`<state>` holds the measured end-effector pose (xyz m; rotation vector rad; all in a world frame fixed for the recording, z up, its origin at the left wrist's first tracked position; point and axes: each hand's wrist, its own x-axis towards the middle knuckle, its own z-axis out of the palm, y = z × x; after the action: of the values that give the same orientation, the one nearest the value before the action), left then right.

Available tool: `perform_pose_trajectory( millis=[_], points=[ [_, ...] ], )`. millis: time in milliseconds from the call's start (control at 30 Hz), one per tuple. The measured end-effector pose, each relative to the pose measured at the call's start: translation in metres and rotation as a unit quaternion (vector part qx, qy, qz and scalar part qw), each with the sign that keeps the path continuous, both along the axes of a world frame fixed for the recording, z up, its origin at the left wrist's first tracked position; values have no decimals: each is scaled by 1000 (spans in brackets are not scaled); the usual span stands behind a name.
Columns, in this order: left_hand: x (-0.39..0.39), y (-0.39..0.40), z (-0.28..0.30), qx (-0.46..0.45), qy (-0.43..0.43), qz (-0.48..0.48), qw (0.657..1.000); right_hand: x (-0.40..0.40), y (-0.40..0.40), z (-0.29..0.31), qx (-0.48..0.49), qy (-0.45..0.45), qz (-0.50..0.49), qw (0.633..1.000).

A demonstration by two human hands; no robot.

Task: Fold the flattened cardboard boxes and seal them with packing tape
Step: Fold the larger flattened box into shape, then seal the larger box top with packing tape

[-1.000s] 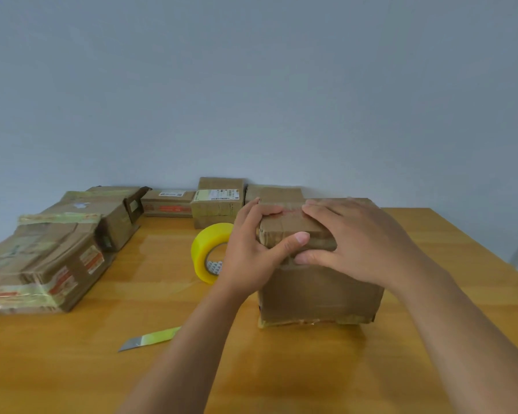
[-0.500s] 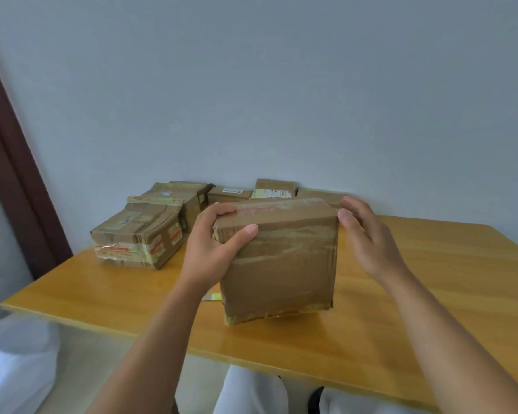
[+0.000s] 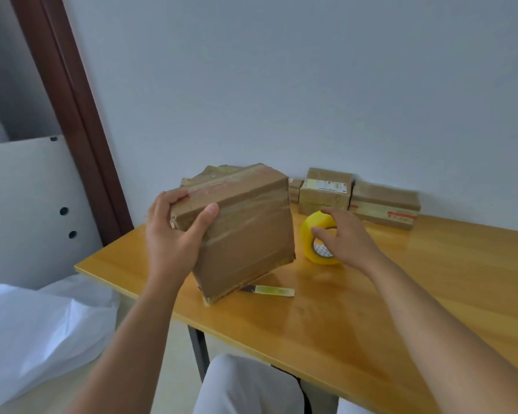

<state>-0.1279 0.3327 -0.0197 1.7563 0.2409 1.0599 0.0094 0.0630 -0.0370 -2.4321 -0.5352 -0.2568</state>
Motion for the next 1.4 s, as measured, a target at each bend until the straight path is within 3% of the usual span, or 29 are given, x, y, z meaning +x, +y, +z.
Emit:
perform_pose_trajectory(
  millis=[167, 333, 500, 1200, 1400],
  points=[
    [7, 6, 1, 23, 7, 44, 999, 36, 9, -4, -197, -50, -71, 977],
    [12, 12, -4, 54, 41, 73, 995, 48, 12, 11, -260, -40, -64, 963],
    [15, 12, -7, 61, 50, 100, 992, 54, 17, 25, -239, 49, -10, 970],
    [9, -2, -4, 33, 45, 134, 989, 2, 4, -9, -82, -33, -49, 995],
    [15, -2, -2, 32, 38, 123, 991, -2, 5, -12, -99, -75, -49, 991]
  ],
)
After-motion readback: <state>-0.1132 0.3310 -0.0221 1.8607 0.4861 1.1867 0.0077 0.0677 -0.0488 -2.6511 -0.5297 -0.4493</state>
